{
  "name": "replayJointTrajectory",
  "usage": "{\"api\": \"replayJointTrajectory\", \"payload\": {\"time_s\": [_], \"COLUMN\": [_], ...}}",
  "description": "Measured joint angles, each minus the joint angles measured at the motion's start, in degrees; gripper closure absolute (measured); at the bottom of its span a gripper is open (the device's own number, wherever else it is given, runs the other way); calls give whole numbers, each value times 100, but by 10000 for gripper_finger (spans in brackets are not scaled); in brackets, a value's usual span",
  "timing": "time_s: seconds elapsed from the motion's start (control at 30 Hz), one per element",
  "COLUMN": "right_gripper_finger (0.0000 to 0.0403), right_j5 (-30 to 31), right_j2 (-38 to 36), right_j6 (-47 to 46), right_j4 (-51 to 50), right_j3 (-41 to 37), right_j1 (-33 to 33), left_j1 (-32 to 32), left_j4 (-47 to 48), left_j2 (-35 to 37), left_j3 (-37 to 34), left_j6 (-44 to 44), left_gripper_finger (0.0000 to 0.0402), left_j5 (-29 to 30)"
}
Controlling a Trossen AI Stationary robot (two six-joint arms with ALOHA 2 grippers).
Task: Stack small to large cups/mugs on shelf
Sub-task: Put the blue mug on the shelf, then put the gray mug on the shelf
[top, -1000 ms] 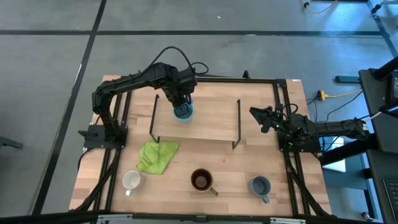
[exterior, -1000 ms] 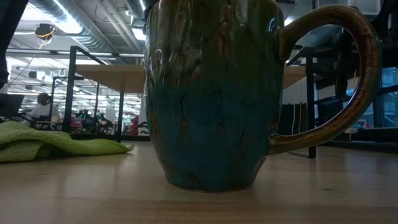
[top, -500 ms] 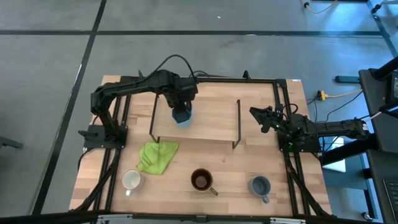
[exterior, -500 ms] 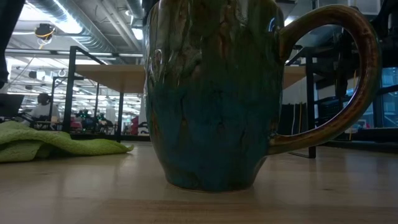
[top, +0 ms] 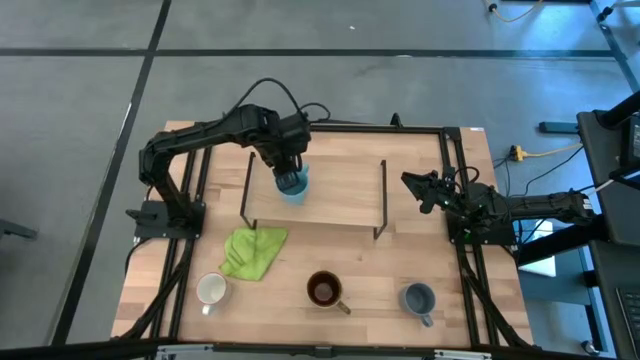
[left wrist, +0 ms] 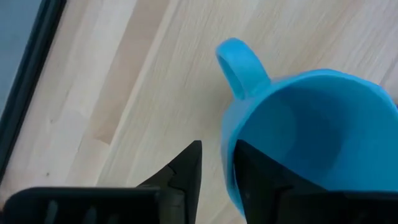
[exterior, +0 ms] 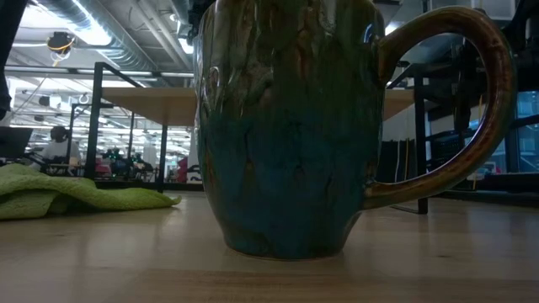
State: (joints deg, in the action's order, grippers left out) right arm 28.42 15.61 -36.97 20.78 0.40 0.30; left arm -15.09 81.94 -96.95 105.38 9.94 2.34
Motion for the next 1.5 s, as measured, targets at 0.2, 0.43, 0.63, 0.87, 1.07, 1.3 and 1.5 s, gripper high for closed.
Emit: {"api": "replayJointTrajectory", "payload": {"time_s": [0.2,0.43,0.63,0.87,1.07,1.3,1.5], "right_gripper_finger": [265,265,265,265,265,265,265], "right_j5": [0,0,0,0,166,-1769,-2709], "right_j2": [1,0,1,-1,5,2,-1], "right_j6": [-1,0,0,0,-367,277,-6], "right_j4": [-2,-4,-4,-1,214,2211,2819], "right_j3": [0,-1,0,-1,-2,305,788], "right_j1": [0,0,0,0,-2,0,0], "left_j1": [0,0,401,2074,3513,4284,4417], "left_j4": [-96,-58,-63,-2104,-4001,-4221,-4220], "left_j2": [283,795,1480,2873,3934,4335,4363], "left_j3": [7,7,-113,-1871,-3571,-4124,-4122], "left_j6": [33,170,319,1200,1918,2565,2592], "left_gripper_finger": [310,310,310,312,314,315,315], "left_j5": [-8,65,340,1389,2734,2963,3009]}}
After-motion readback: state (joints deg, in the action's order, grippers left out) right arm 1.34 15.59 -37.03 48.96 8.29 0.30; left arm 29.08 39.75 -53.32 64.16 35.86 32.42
